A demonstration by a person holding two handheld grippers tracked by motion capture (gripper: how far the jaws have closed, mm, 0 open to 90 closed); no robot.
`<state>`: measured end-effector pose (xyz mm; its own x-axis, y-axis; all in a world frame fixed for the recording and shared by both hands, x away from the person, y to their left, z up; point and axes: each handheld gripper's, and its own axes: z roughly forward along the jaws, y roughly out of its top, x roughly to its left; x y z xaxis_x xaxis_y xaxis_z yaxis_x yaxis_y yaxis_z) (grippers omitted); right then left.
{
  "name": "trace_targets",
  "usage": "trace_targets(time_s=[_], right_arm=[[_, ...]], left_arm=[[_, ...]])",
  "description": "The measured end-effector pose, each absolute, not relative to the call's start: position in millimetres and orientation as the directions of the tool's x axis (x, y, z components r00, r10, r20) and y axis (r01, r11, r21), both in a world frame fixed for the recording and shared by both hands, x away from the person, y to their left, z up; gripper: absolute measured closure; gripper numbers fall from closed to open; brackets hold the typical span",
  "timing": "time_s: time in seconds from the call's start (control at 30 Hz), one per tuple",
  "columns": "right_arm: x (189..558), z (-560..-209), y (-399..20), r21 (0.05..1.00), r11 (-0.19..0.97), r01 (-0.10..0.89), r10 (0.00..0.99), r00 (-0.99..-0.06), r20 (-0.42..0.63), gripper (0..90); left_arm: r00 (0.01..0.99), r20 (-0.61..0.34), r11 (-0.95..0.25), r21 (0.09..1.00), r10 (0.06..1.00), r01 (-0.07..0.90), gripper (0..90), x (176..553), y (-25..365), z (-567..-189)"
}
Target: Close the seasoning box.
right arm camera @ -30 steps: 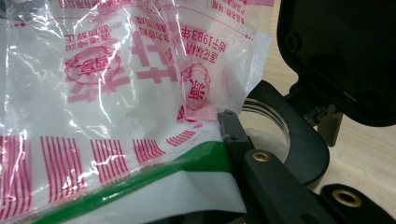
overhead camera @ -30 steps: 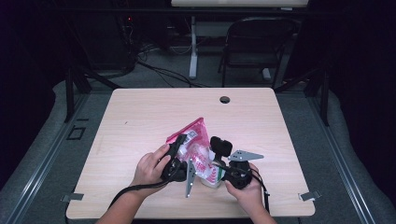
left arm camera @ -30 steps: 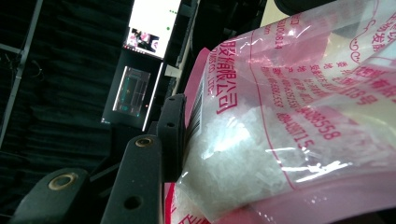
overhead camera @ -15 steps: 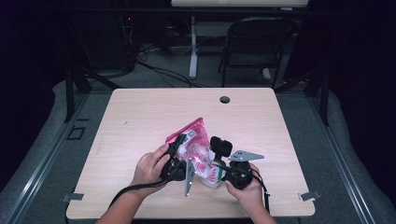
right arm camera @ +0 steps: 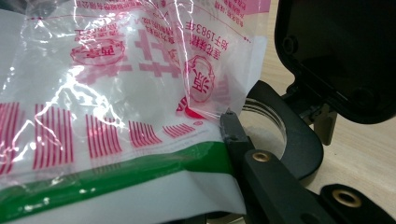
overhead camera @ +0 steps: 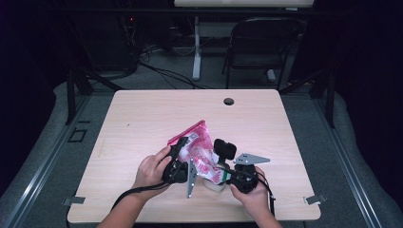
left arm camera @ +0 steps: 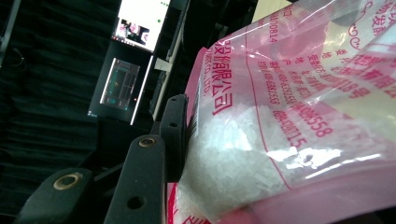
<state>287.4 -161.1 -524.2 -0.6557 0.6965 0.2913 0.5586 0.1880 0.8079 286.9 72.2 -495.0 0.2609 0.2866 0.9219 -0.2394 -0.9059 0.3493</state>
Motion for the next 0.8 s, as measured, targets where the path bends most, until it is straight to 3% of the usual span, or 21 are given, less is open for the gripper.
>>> trace_targets(time_s=[0.8], right_arm=[[285.4, -520.5, -162.3, 0.815, 0.189, 0.548, 0.694, -0.661, 0.284, 89.7]], left_arm=[[0.318, 0.887, -0.893, 0.406, 0.335, -0.193, 66.9, 293.5, 78.2, -501.8]])
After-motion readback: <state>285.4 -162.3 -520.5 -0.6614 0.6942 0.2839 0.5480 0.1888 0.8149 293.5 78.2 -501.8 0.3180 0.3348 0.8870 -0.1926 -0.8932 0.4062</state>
